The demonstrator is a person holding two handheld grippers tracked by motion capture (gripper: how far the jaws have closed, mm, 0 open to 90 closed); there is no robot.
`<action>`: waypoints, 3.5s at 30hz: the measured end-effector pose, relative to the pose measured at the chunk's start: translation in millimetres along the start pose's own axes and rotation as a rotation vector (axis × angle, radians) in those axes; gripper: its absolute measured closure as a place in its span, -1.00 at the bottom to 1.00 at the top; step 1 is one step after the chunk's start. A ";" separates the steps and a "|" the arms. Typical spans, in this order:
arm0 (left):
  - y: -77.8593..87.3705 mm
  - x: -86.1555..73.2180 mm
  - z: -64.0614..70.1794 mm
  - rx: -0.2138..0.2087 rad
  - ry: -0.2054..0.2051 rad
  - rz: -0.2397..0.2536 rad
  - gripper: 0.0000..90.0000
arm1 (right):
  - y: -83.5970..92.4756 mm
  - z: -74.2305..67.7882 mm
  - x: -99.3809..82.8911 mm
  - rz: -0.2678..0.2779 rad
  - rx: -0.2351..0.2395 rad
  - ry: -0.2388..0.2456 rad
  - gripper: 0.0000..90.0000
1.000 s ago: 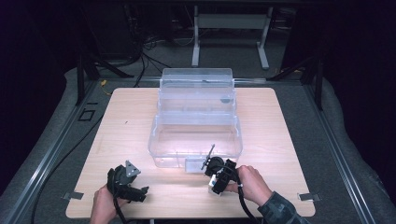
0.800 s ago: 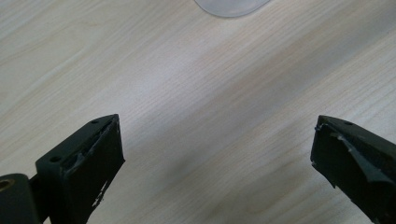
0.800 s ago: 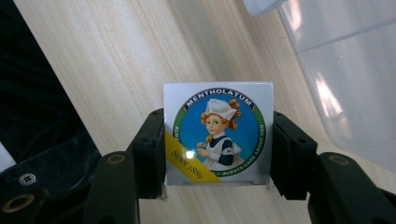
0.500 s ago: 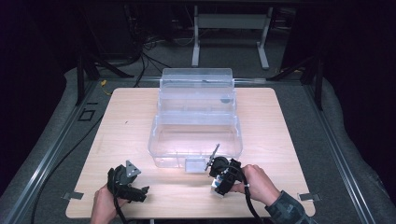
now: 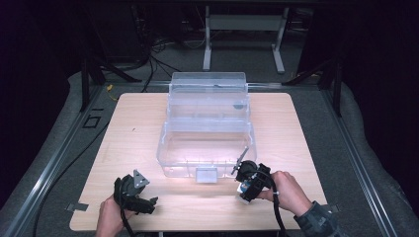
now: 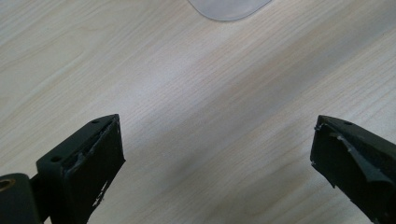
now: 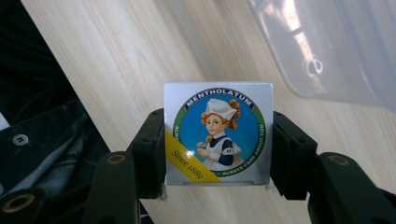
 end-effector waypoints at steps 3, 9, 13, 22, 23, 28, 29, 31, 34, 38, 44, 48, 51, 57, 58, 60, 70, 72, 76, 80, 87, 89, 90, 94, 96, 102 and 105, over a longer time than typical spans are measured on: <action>0.0 0.0 -0.1 0.000 -0.001 -0.001 -0.94 | 2.8 3.4 -3.2 0.003 -0.002 -0.013 0.02; 0.3 0.3 0.5 0.001 -0.001 0.002 -0.94 | 11.7 10.6 -11.5 0.031 -0.019 -0.045 0.02; -0.3 0.2 0.1 -0.001 -0.002 -0.002 -0.94 | 14.0 16.6 -18.1 0.021 -0.035 -0.056 0.02; 0.6 0.8 0.4 0.005 0.001 0.002 -0.95 | 20.2 29.2 -34.9 -0.014 -0.049 -0.094 0.02; 0.6 0.8 0.4 0.005 0.001 0.002 -0.95 | 20.2 29.2 -34.9 -0.014 -0.049 -0.094 0.02; 0.5 0.9 0.7 0.001 -0.006 0.000 -0.95 | 24.2 39.7 -42.8 -0.008 -0.069 -0.132 0.02; 0.4 0.8 0.7 -0.001 -0.009 -0.003 -0.96 | 24.9 42.2 -44.5 -0.004 -0.075 -0.139 0.02; -0.4 0.6 1.0 0.000 -0.012 -0.005 -0.96 | 26.2 44.8 -46.3 -0.012 -0.076 -0.149 0.02; 0.2 1.0 0.9 -0.001 -0.011 -0.003 -0.96 | 27.7 50.4 -48.4 -0.023 -0.071 -0.160 0.02; 0.4 0.9 1.1 -0.004 -0.013 -0.001 -0.97 | 28.1 57.7 -49.3 -0.011 -0.090 -0.168 0.02; 0.6 1.0 0.9 0.000 -0.013 0.001 -0.97 | 33.1 69.9 -47.1 -0.024 -0.115 -0.176 0.02; 0.4 0.9 1.3 -0.002 -0.019 0.002 -0.97 | 38.1 73.2 -45.3 -0.040 -0.114 -0.175 0.02; 0.1 1.0 1.3 -0.001 -0.020 0.001 -0.97 | 42.8 76.5 -43.2 -0.036 -0.122 -0.175 0.02; 2.3 2.6 1.5 0.010 -0.022 0.019 -0.96 | 44.7 81.6 -39.6 -0.049 -0.118 -0.169 0.02; 3.0 3.1 1.3 0.011 -0.024 0.027 -0.96 | 43.3 83.0 -38.9 -0.032 -0.131 -0.165 0.02; 2.9 3.0 1.2 0.012 -0.024 0.026 -0.96 | 45.2 83.6 -38.0 -0.053 -0.125 -0.167 0.02; 2.3 2.5 1.2 0.010 -0.028 0.020 -0.96 | 56.9 92.8 -27.1 -0.042 -0.140 -0.162 0.02; 2.5 2.5 1.3 0.010 -0.031 0.019 -0.96 | 59.3 96.9 -25.6 -0.025 -0.153 -0.167 0.02; 2.6 2.6 1.3 0.010 -0.034 0.021 -0.96 | 63.2 101.1 -24.4 -0.024 -0.148 -0.172 0.02; 2.2 3.0 2.3 0.006 -0.040 0.022 -0.96 | 66.6 104.2 -22.6 -0.015 -0.159 -0.171 0.02; 2.5 3.1 1.9 0.008 -0.040 0.024 -0.96 | 73.5 110.3 -16.3 -0.009 -0.167 -0.174 0.02; 2.5 3.0 1.8 0.008 -0.041 0.023 -0.96 | 76.8 112.1 -14.0 -0.014 -0.170 -0.172 0.02; 2.5 3.0 1.8 0.007 -0.041 0.023 -0.96 | 78.8 112.7 -13.2 -0.030 -0.174 -0.166 0.02; 2.3 3.0 2.0 0.007 -0.041 0.023 -0.96 | 81.4 115.5 -9.1 -0.005 -0.195 -0.164 0.02; 2.4 3.1 2.0 0.007 -0.041 0.023 -0.95 | 83.3 116.9 -7.1 -0.002 -0.192 -0.167 0.02; 2.2 3.0 2.1 0.010 -0.041 0.022 -0.95 | 88.8 121.4 -0.9 -0.008 -0.208 -0.168 0.02; 2.5 3.2 1.8 0.010 -0.044 0.022 -0.95 | 88.7 123.9 1.8 0.011 -0.216 -0.169 0.02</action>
Point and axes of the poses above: each handheld gripper's, and its own axes: y roughly backward along the jaws, x roughly out of its top, z roughly to its right, the point moved 4 cm from there along -y, roughly forward along the jaws, and after that the axes turned 9 degrees about z, right-handed, at the moved point
